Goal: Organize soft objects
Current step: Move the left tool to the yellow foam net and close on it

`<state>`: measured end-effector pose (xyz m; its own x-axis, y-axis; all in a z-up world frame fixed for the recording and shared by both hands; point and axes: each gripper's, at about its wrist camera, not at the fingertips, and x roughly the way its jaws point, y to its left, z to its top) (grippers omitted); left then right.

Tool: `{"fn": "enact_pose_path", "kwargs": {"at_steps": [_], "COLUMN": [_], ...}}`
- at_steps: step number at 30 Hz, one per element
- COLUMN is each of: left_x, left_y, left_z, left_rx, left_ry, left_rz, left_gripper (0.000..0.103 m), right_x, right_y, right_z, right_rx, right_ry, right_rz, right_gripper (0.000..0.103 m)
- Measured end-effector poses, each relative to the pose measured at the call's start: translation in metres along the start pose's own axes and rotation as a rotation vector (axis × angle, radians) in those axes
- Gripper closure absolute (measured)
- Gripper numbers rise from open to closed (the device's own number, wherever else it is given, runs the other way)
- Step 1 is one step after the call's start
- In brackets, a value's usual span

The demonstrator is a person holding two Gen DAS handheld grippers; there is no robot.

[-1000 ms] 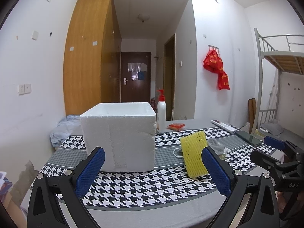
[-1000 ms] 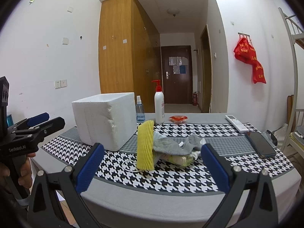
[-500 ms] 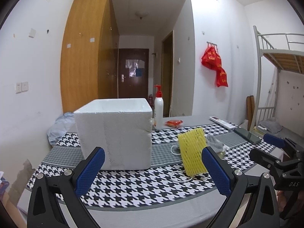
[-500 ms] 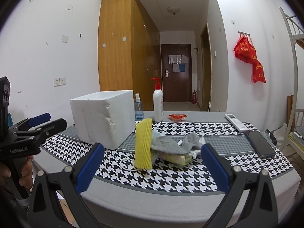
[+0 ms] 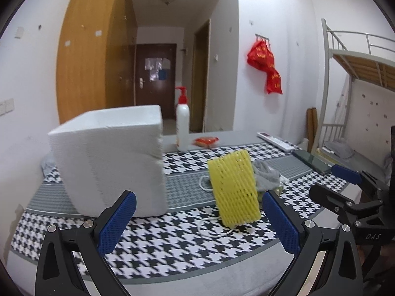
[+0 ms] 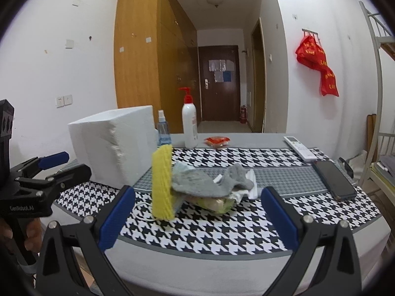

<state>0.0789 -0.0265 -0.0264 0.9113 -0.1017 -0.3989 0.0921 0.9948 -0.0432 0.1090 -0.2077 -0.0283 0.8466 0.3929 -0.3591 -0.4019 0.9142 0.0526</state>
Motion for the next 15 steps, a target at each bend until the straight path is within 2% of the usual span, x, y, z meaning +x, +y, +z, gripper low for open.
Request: {"fn": "enact_pose_path", "kwargs": {"at_steps": [6,15], "left_x": [0.025,0.057], "left_y": [-0.010,-0.015], "left_z": [0.000,0.000], "left_rx": [0.030,0.030], "left_ry": [0.049,0.127], "left_rz": [-0.046,-0.066], "left_gripper": [0.001,0.001], "right_x": [0.013,0.035], "right_y": [-0.006,-0.022], "right_z": [0.002,0.000], "right_rx": [-0.004,0.019], "right_ry": [0.029,0.079], "right_rz": [-0.025,-0.052], "right_gripper": [0.000,0.000]}}
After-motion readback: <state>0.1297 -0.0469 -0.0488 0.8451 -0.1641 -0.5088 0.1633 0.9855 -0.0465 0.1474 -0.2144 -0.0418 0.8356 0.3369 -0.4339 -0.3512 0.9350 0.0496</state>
